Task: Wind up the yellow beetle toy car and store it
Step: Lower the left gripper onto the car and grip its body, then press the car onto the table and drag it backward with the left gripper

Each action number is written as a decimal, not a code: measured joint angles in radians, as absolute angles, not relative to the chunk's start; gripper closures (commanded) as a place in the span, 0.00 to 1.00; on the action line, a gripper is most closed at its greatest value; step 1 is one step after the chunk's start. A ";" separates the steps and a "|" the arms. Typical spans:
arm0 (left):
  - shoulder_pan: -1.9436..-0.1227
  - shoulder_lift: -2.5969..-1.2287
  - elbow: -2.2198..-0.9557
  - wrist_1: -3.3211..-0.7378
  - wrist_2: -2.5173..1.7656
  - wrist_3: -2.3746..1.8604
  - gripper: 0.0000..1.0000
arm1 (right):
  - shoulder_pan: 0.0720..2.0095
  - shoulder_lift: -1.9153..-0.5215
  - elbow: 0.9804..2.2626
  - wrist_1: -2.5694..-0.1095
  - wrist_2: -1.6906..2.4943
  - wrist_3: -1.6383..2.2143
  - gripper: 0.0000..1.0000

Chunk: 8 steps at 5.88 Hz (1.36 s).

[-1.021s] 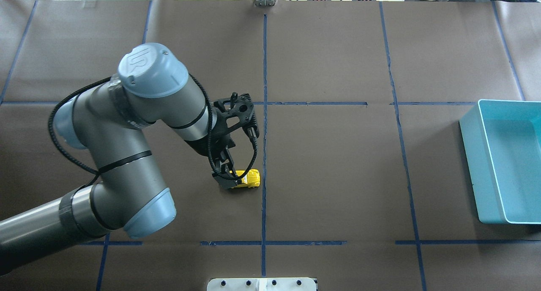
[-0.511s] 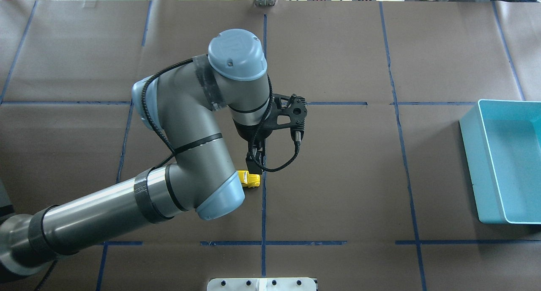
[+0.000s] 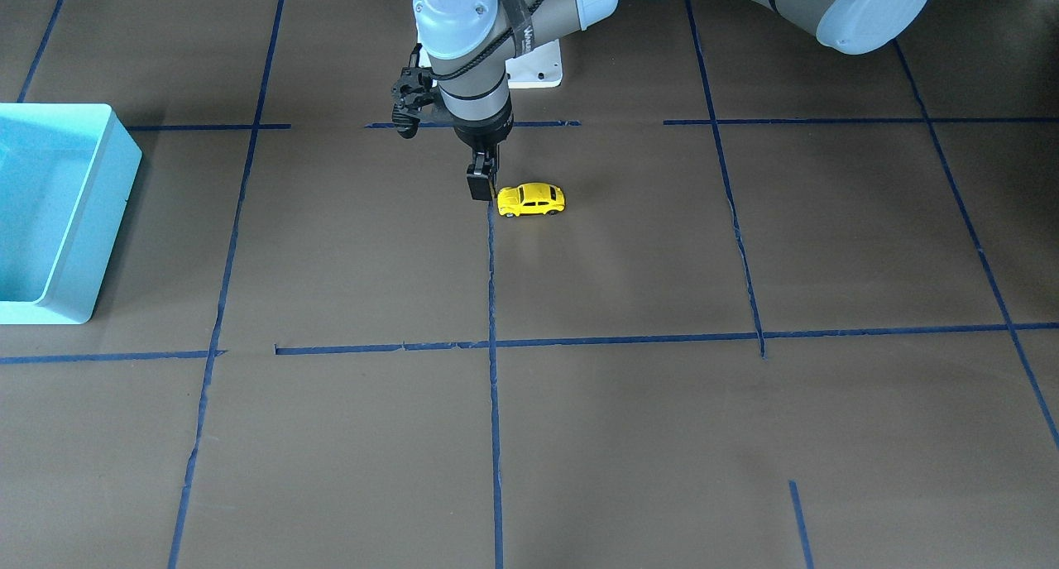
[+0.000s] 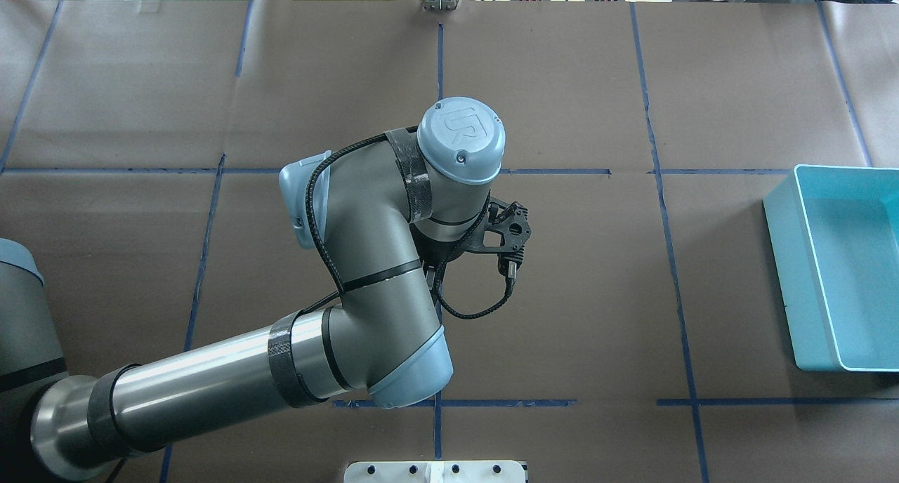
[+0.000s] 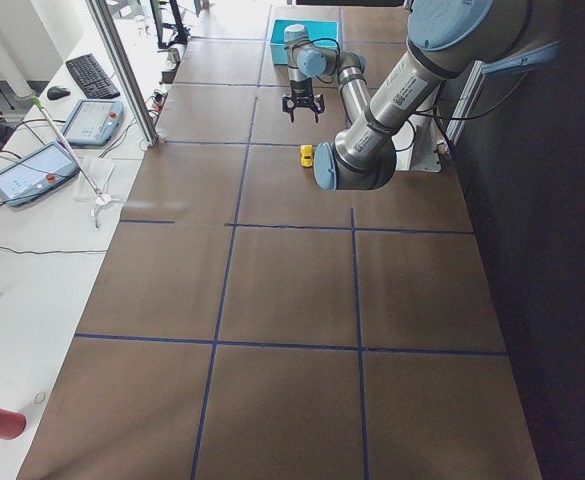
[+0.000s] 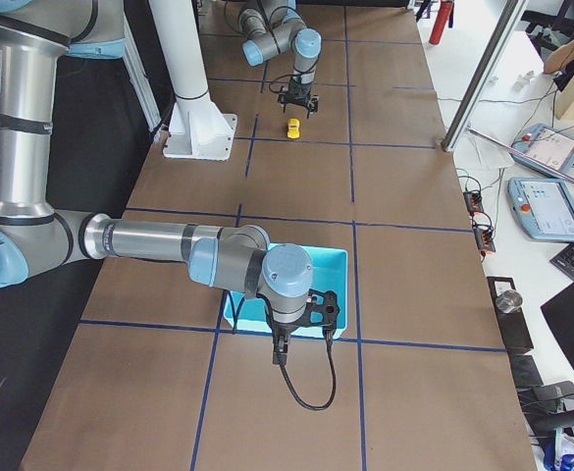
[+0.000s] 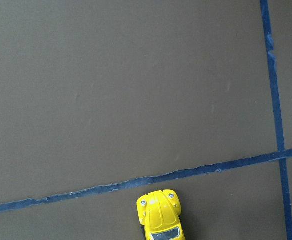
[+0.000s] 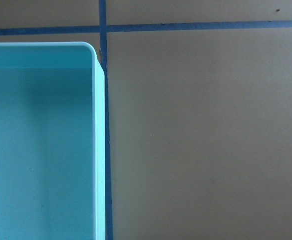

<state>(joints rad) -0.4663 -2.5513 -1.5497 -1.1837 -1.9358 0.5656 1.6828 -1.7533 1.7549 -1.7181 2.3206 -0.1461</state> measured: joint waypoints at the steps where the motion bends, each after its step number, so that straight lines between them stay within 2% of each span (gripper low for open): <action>1: -0.453 -2.553 -1.536 -1.154 -1.907 0.567 0.00 | 1.683 -1.753 1.755 -1.718 2.321 -0.146 0.00; 3: -0.408 -2.554 -1.483 -1.139 -1.803 0.559 0.00 | 1.683 -1.753 1.755 -1.718 2.321 -0.146 0.00; 6: -0.376 -2.552 -1.396 -1.257 -1.706 0.494 0.00 | 1.683 -1.753 1.755 -1.718 2.321 -0.146 0.00; 8: -0.358 -2.549 -1.379 -1.281 -1.705 0.449 0.00 | 1.683 -1.753 1.755 -1.718 2.321 -0.146 0.00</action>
